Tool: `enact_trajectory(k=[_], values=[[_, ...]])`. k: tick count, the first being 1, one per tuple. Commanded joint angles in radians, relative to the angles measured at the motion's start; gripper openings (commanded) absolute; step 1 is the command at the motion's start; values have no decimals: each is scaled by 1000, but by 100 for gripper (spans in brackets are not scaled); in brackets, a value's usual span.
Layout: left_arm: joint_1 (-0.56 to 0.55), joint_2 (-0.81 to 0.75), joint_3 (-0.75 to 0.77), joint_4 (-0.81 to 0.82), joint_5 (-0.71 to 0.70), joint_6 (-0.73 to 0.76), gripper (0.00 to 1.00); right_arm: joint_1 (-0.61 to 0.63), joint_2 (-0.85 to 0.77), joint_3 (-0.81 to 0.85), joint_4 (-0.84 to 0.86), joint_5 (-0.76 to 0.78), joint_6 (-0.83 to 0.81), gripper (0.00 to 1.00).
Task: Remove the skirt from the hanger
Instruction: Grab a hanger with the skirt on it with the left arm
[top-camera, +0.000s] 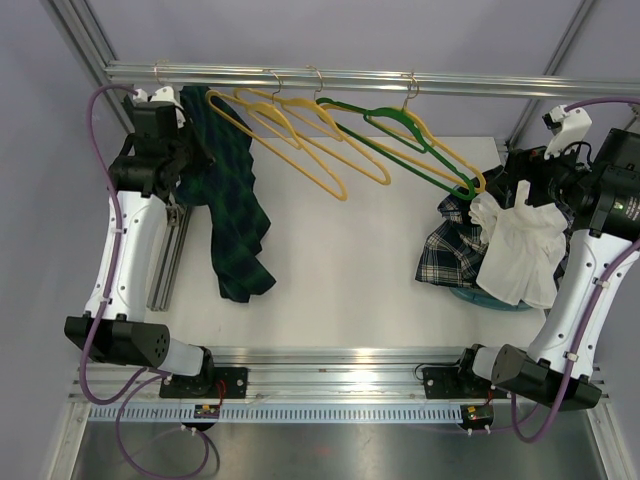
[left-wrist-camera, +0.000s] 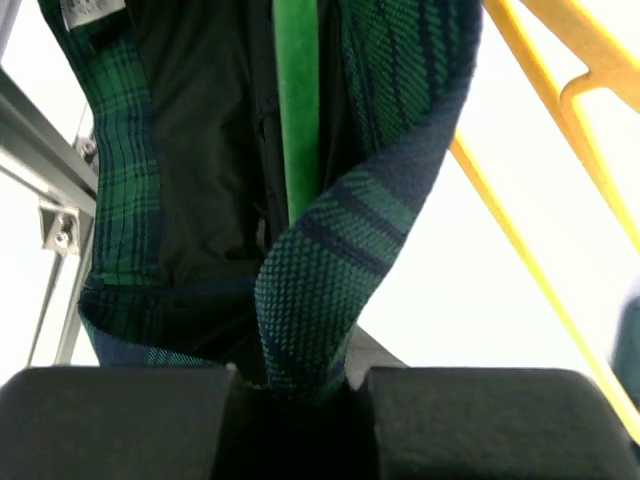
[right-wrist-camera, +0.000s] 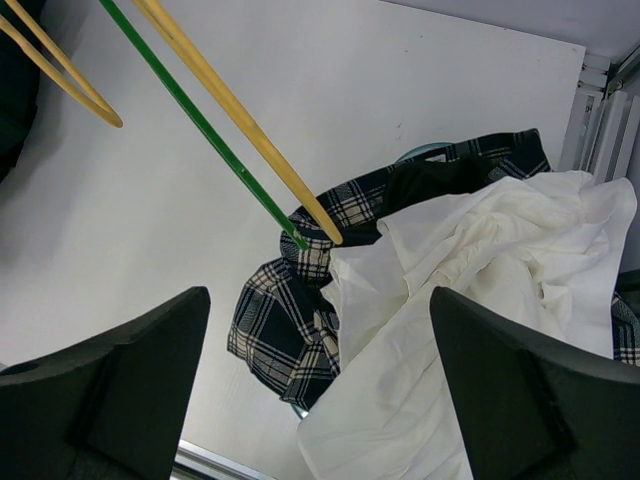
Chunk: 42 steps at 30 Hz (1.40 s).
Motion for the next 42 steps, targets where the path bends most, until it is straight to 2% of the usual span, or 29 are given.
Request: enact_trajectory(k=[1, 8, 12, 16, 26, 31, 34, 38, 42], values=[[6, -124, 150, 225, -54, -63, 0, -5, 2, 46, -2, -29, 27, 99], [-7, -100, 218, 187, -166, -97, 0, -5, 6, 72, -2, -2, 31, 100], [-57, -57, 261, 166, -252, -16, 0, -5, 8, 89, -4, -17, 42, 99], [-95, -40, 261, 191, -278, 40, 0, -5, 8, 99, -12, -34, 42, 100], [-118, 32, 298, 245, -350, 201, 0, -5, 5, 79, -2, -69, 59, 99], [-219, 89, 379, 260, -588, 376, 0, -5, 8, 73, -5, -77, 60, 99], [-221, 101, 387, 263, -573, 376, 0, -5, 8, 72, -5, -77, 60, 99], [-221, 94, 385, 246, -480, 353, 0, -5, 8, 72, -7, -75, 62, 99], [-221, 66, 324, 272, -464, 338, 0, -5, 9, 66, -10, -80, 60, 99]])
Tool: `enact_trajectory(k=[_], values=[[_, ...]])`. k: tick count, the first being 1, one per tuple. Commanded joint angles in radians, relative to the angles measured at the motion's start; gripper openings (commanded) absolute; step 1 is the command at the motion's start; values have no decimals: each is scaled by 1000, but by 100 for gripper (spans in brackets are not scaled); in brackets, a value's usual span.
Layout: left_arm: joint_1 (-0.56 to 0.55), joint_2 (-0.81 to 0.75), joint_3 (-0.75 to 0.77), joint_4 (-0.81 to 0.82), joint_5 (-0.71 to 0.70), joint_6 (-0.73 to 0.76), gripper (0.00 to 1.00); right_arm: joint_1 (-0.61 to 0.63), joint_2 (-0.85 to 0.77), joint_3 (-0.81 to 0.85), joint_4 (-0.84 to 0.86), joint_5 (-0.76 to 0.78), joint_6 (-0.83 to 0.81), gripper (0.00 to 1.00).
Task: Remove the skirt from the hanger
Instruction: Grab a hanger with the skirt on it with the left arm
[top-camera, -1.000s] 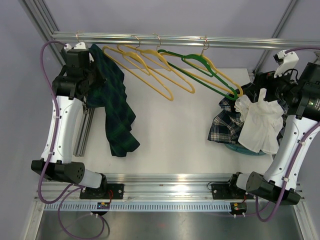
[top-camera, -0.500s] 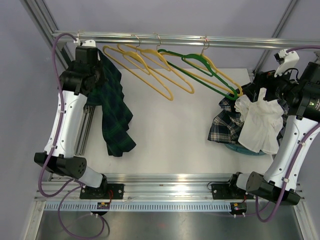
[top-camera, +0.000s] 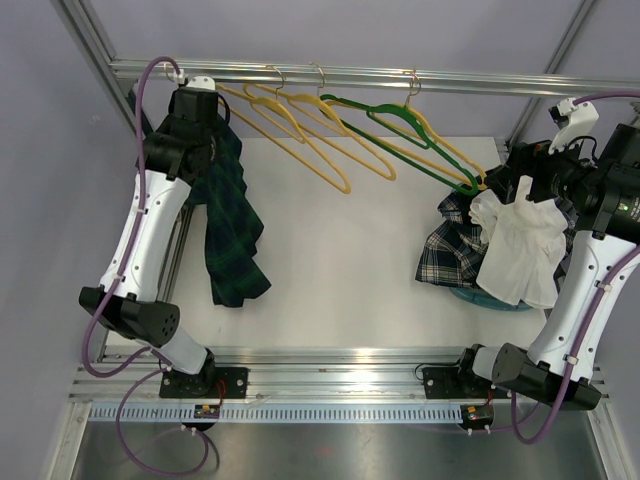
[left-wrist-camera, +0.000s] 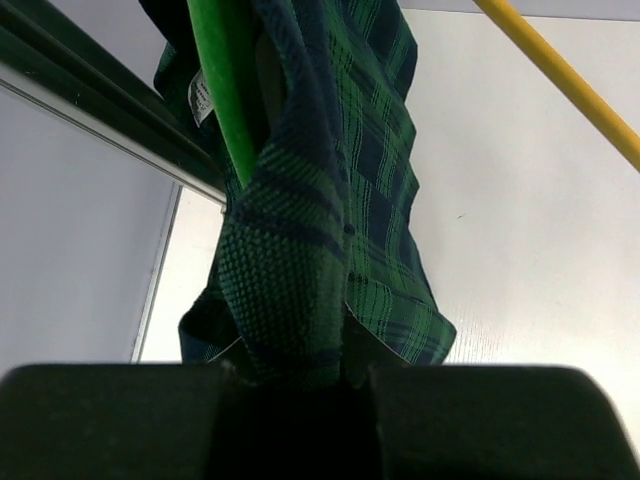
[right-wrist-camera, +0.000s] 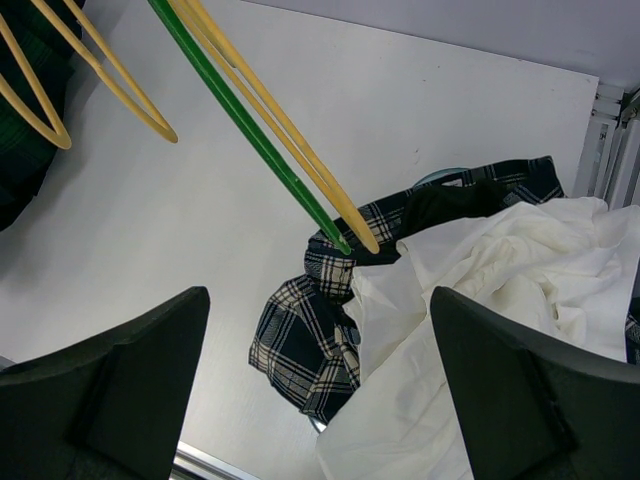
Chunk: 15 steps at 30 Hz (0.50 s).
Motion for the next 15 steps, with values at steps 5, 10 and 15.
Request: enact_trajectory(k=[5, 10, 15], values=[[-22, -201, -85, 626, -11, 119, 0, -5, 1, -4, 5, -35, 19, 99], [-20, -272, -235, 843, -46, 173, 0, -5, -2, -15, 12, -36, 25, 99], [-12, -263, -265, 943, -45, 242, 0, -5, -9, -30, 19, -33, 28, 100]])
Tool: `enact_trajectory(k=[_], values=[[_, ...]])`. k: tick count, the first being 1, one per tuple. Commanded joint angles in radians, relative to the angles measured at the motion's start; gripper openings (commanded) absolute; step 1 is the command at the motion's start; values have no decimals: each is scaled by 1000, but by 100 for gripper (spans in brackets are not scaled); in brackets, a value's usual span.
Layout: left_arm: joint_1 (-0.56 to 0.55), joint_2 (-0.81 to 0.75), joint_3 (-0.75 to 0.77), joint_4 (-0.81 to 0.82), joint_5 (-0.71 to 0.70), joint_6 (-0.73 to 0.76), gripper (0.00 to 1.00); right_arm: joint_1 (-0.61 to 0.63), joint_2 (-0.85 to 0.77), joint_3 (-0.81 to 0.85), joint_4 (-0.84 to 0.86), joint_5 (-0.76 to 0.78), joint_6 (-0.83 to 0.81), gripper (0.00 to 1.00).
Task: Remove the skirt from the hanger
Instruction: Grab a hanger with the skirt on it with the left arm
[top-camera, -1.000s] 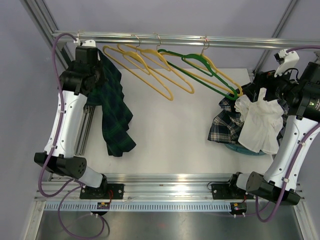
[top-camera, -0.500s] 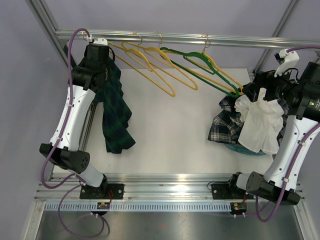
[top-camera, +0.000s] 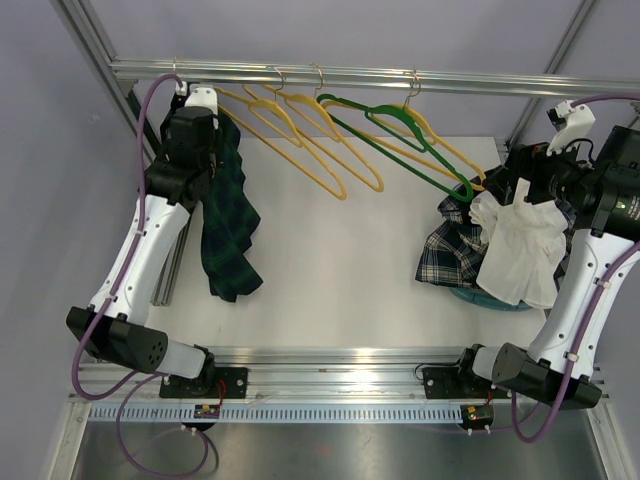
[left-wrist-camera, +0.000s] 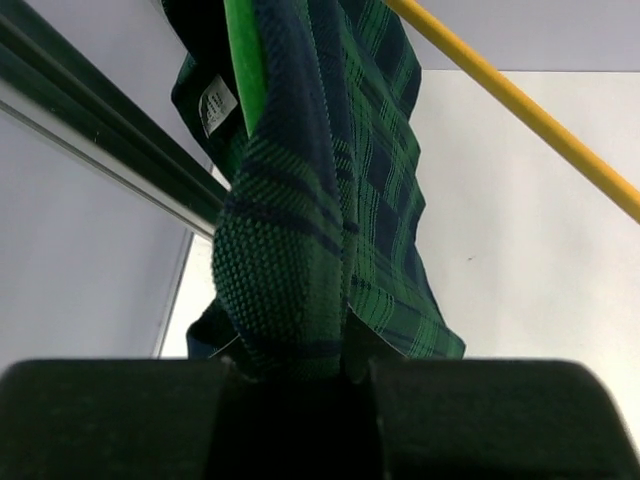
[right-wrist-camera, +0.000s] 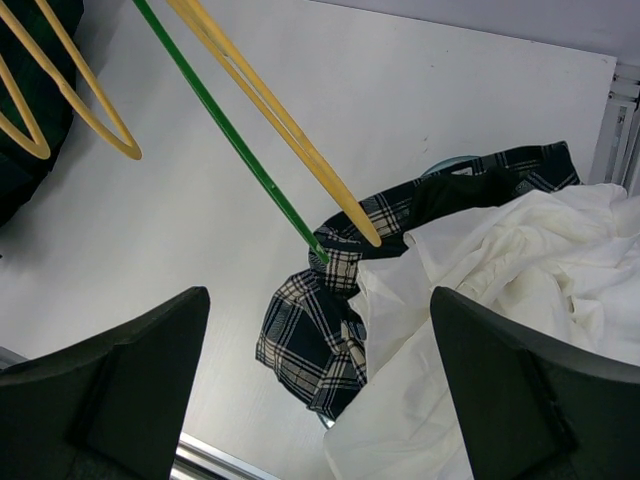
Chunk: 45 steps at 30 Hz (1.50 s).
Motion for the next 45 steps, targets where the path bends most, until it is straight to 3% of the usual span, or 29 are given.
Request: enact_trajectory(k=[1, 10, 20, 24, 30, 35, 37, 45], values=[[-15, -86, 74, 596, -34, 117, 0, -5, -11, -10, 19, -32, 16, 100], [-15, -46, 150, 513, 32, 14, 0, -5, -22, -18, 16, -16, 15, 100], [34, -124, -9, 482, 235, -479, 0, -5, -25, -27, 29, -23, 27, 100], [56, -150, -25, 522, 297, -550, 0, -5, -28, -38, 27, -19, 18, 100], [80, -158, 37, 539, 348, -552, 0, -5, -29, -58, 35, -26, 24, 99], [87, -167, 55, 576, 339, -386, 0, -5, -31, -60, 33, -25, 21, 99], [88, -190, 14, 596, 319, -293, 0, -5, -32, -61, 30, -23, 16, 100], [120, -265, -210, 596, 300, -193, 0, -5, -29, -43, 24, -31, 9, 100]])
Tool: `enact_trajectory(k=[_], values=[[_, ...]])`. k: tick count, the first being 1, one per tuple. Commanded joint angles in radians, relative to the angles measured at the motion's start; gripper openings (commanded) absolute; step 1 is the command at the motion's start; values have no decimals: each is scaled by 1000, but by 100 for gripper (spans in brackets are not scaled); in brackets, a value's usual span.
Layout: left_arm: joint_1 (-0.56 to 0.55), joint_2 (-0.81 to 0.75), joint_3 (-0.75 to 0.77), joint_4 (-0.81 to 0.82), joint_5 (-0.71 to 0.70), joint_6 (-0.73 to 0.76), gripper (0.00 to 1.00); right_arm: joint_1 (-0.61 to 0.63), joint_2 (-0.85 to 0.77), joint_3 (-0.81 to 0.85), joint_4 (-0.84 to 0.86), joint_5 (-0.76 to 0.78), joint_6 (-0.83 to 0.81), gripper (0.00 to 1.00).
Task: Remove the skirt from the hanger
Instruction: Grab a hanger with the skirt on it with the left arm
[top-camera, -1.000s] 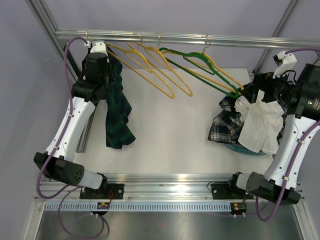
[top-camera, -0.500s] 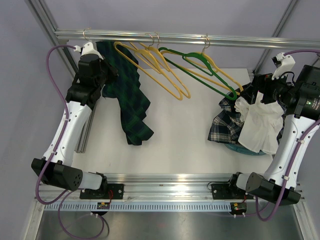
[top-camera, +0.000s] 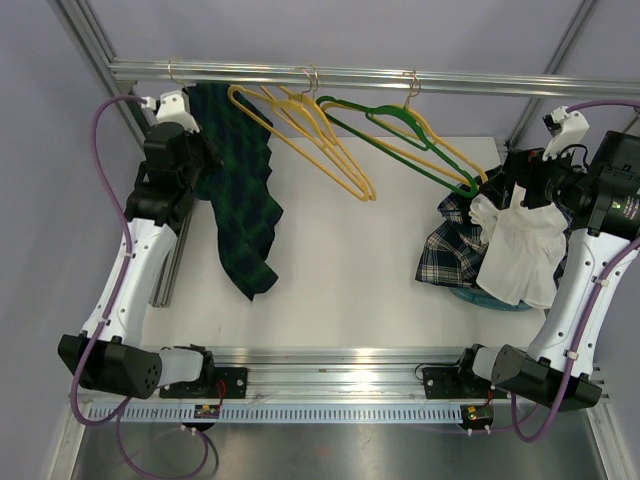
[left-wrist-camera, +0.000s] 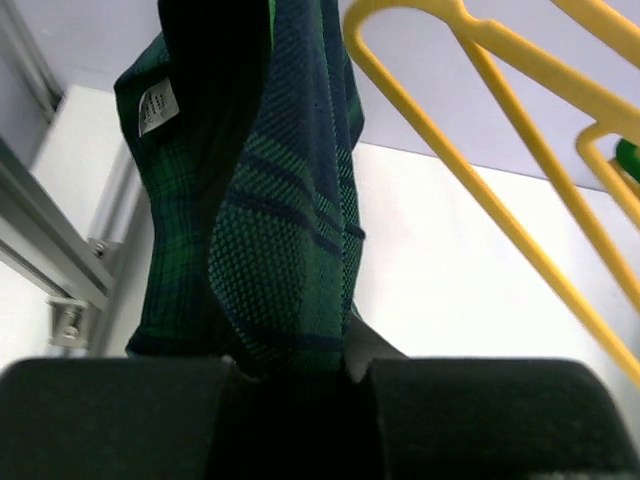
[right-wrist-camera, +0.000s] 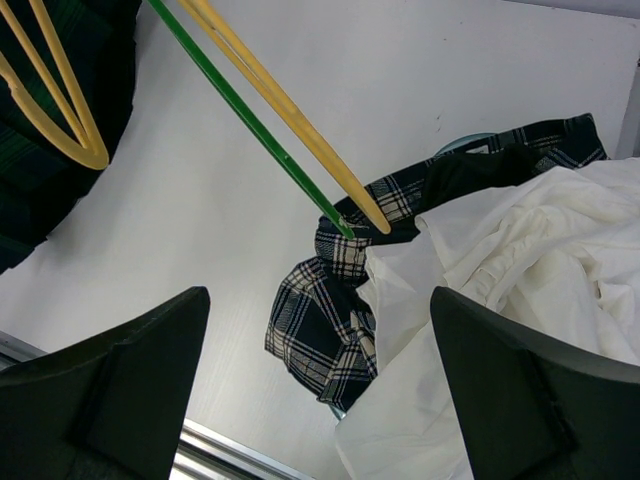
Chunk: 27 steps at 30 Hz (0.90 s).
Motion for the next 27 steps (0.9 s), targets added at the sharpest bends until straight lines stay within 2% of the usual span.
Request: enact_trajectory(k=[1, 5, 10, 11, 13, 14, 17, 19, 24, 27], values=[[13, -154, -63, 353, -53, 100, 0, -5, -17, 32, 17, -31, -8, 100], [42, -214, -201, 405, 1, 90, 0, -5, -11, 65, 3, -42, -27, 99], [72, -241, -250, 459, 55, 67, 1, -3, 1, 65, -9, -83, -22, 99], [79, -243, -250, 459, 64, 63, 14, -5, 4, 67, -10, -88, -22, 100], [83, -241, -252, 458, 62, 57, 22, -2, 9, 70, -17, -94, -24, 100], [89, -240, -249, 444, 61, 54, 32, -3, 14, 78, -20, -94, -24, 100], [100, -238, -250, 430, 64, 50, 48, -3, 18, 85, -23, -102, -25, 99], [103, -238, -261, 430, 78, 54, 52, -3, 20, 85, -21, -106, -24, 100], [103, -248, -295, 418, 99, 62, 53, -3, 21, 84, -17, -106, -19, 99], [103, -272, -325, 405, 92, 59, 57, -3, 15, 85, -20, -102, -18, 99]])
